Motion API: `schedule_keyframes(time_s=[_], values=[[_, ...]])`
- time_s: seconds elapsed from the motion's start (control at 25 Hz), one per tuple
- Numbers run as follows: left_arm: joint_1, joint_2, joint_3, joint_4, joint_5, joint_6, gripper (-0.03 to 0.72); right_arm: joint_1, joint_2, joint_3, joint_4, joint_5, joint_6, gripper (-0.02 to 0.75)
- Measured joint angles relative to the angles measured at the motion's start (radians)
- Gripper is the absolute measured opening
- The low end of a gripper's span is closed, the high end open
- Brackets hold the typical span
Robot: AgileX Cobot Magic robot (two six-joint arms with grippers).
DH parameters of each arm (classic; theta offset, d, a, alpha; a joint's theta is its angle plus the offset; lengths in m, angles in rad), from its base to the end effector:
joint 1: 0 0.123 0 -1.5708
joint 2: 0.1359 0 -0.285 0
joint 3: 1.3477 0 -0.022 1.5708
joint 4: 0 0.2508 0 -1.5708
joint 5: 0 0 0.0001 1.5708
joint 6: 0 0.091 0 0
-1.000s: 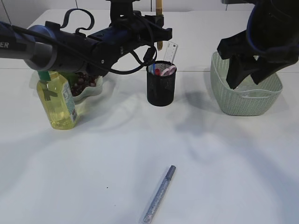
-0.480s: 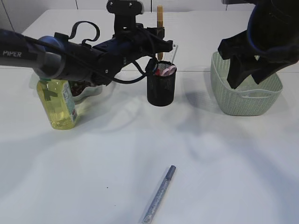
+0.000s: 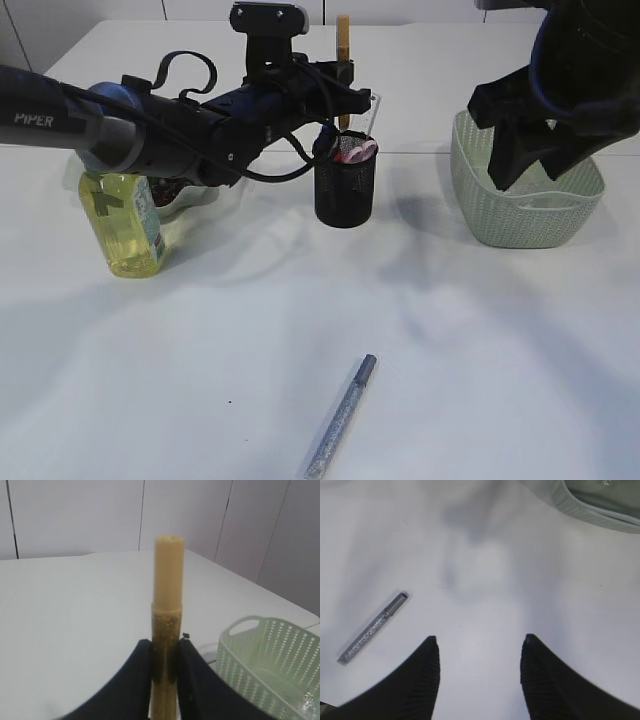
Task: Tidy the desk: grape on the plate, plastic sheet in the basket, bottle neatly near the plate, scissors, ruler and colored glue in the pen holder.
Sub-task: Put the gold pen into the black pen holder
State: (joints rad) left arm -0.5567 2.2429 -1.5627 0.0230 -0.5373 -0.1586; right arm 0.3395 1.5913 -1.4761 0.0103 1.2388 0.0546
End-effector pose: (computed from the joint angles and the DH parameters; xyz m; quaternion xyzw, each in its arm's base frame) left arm 0.4385 -0.2742 0.1928 0.1547 0.7099 -0.2382 0.6445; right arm 0.3041 0.1084 0.3326 -0.1394 0.9786 0.0346 0.1475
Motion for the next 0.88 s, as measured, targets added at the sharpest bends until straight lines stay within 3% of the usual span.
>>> schedule_keyframes(time_s=[0.72, 0.88], values=[[0.0, 0.0, 0.0, 0.0, 0.011, -0.016, 0.178, 0.0, 0.0, 0.0, -0.002, 0.0, 0.0, 0.416], [0.0, -0.022, 0.0, 0.0, 0.095, -0.017, 0.183, 0.0, 0.0, 0.0, -0.002, 0.0, 0.0, 0.416]])
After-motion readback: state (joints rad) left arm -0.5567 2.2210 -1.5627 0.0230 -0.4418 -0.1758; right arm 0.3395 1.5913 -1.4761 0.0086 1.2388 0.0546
